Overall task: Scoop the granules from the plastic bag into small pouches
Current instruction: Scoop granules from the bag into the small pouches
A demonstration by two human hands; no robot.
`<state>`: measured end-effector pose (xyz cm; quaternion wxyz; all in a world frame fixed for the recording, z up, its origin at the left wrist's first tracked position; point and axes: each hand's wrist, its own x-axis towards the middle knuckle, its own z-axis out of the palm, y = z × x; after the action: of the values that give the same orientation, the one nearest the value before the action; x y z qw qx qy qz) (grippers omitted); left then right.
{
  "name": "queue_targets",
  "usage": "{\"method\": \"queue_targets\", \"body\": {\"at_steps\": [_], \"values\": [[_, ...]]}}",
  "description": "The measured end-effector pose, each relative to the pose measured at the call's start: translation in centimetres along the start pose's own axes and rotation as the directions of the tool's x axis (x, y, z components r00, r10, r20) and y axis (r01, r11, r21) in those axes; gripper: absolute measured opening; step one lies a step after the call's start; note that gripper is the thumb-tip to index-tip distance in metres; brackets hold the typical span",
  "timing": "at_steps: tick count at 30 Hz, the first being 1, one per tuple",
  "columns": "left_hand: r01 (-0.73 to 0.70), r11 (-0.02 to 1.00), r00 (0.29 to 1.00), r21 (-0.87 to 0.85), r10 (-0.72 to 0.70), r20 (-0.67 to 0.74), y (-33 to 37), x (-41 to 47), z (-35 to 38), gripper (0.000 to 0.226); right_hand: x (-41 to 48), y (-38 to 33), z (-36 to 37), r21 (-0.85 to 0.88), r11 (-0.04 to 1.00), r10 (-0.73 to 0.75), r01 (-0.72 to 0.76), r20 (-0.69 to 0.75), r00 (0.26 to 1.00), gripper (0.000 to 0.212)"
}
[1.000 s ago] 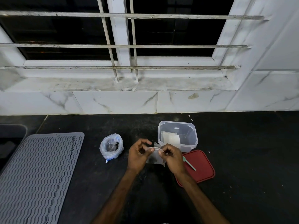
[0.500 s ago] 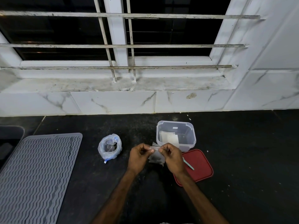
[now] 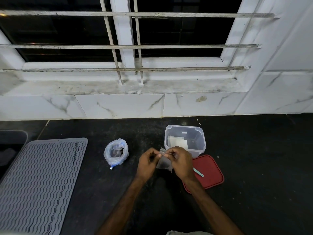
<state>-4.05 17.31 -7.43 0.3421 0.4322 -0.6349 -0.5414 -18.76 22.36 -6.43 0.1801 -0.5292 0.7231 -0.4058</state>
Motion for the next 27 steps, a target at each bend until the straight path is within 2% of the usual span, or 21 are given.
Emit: {"method": "queue_targets", "body": {"at_steps": [4, 9, 16, 18, 22, 24, 27], "values": [[-0.002, 0.998, 0.995, -0.059, -0.004, -0.100, 0.0, 0.1, 0.0, 0.018, 0.1, 0.6, -0.3, 0.153, 0.979, 0.131, -0.133, 0.027, 0.991, 0.004], [-0.004, 0.995, 0.992, -0.096, -0.008, -0.127, -0.6, -0.2, 1.0, 0.017, -0.4, 1.2, -0.8, 0.120, 0.981, 0.156, -0.153, -0.012, 0.988, 0.022], [0.071, 0.963, 0.959, -0.260, -0.137, -0.248, -1.2, -0.4, 1.8, 0.011, -0.5, 1.6, -0.7, 0.379, 0.886, 0.227, -0.269, 0.152, 0.962, 0.002], [0.087, 0.957, 0.941, -0.277, -0.170, -0.292, -1.5, -0.2, 1.7, 0.011, -1.4, 1.4, -0.3, 0.428, 0.846, 0.239, -0.316, 0.225, 0.945, 0.009], [0.113, 0.967, 0.910, -0.228, -0.193, -0.366, -1.8, -0.2, 1.5, 0.009, -2.8, 1.3, 0.6, 0.304, 0.870, 0.261, -0.389, 0.385, 0.885, 0.018], [0.110, 0.970, 0.922, -0.217, -0.181, -0.343, -2.1, -0.2, 1.5, 0.009, -3.1, 1.5, 0.9, 0.252, 0.895, 0.266, -0.369, 0.364, 0.893, 0.012], [0.152, 0.968, 0.946, -0.200, -0.201, -0.255, -2.9, 0.0, 1.7, 0.007, -2.8, 2.3, 0.9, 0.177, 0.896, 0.363, -0.408, 0.237, 0.901, 0.017]]}}
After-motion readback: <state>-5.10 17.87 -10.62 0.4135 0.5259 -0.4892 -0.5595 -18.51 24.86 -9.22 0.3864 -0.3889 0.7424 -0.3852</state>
